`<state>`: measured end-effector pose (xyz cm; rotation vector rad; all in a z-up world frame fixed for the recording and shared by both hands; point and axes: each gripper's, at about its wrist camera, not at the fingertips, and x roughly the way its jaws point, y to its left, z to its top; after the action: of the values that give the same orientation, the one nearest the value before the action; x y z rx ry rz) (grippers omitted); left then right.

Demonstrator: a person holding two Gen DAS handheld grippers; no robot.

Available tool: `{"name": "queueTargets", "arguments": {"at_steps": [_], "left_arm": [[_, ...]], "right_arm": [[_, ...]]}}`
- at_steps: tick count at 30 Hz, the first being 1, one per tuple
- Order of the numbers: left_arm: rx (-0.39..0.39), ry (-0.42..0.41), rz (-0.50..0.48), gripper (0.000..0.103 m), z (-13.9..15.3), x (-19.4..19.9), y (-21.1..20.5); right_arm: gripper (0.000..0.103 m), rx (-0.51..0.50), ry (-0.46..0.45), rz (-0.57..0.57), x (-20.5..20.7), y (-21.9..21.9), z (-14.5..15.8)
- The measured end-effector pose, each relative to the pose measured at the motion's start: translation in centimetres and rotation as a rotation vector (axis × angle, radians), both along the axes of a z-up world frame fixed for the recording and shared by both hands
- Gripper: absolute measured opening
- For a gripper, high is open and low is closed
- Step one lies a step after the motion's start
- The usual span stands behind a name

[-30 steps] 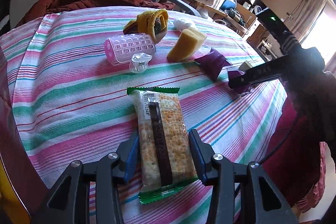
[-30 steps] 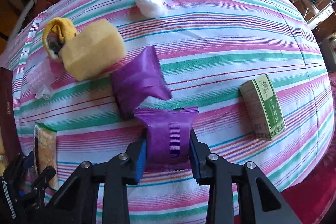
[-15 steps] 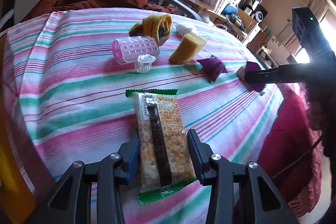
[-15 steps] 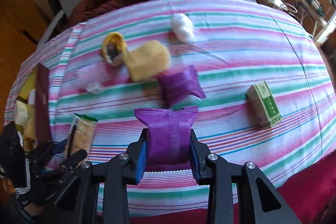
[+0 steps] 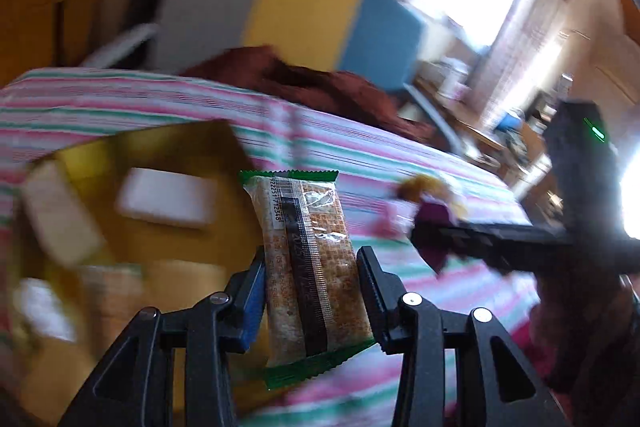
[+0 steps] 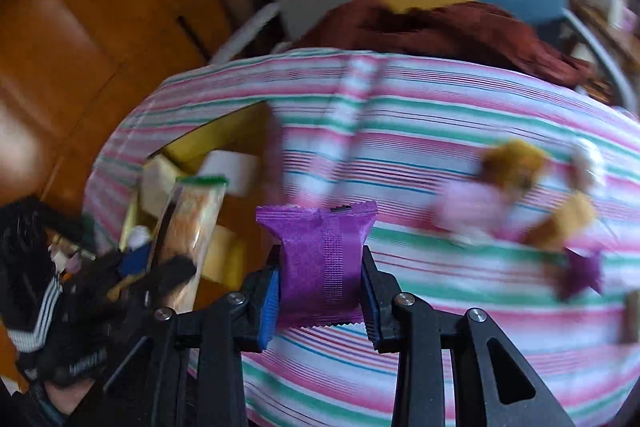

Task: Organize objects
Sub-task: 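Carry the cracker pack with the left tool while the right tool carries the purple packet into tray, then open both tools and move them back toward the remaining items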

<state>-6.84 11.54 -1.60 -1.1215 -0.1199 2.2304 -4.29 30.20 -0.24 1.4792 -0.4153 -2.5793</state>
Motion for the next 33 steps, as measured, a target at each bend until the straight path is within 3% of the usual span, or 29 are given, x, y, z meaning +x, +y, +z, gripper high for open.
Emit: {"name": "queueTargets", "arguments": {"at_steps": [3, 6, 9, 18, 33], "left_arm": [[-0.057, -0.028, 0.128, 0.043, -0.4, -3.5, -3.3], [-0.086, -0.048, 0.22, 0.047, -0.6, -5.9, -6.0], [-0.085, -0.045, 0.263, 0.048, -0.8, -6.2, -8.4], [-0.072, -0.009, 0.372, 0.048, -0.6, -2.5, -11.6], [-0.158, 0.083, 0.414, 0.048, 0.2, 2.2, -13.0]], "right_arm": [[0.038, -0.028, 0.001, 0.043, -2.1, -3.1, -0.3], [0.06, -0.064, -0.007, 0.064, -3.7, -5.8, -0.8], [0.061, -0.064, -0.009, 0.076, -4.0, -7.5, -1.2], [0.063, -0.01, -0.018, 0.059, -1.1, -7.9, -2.6], [0.074, 0.12, 0.142, 0.017, 4.1, -8.9, -2.2]]}}
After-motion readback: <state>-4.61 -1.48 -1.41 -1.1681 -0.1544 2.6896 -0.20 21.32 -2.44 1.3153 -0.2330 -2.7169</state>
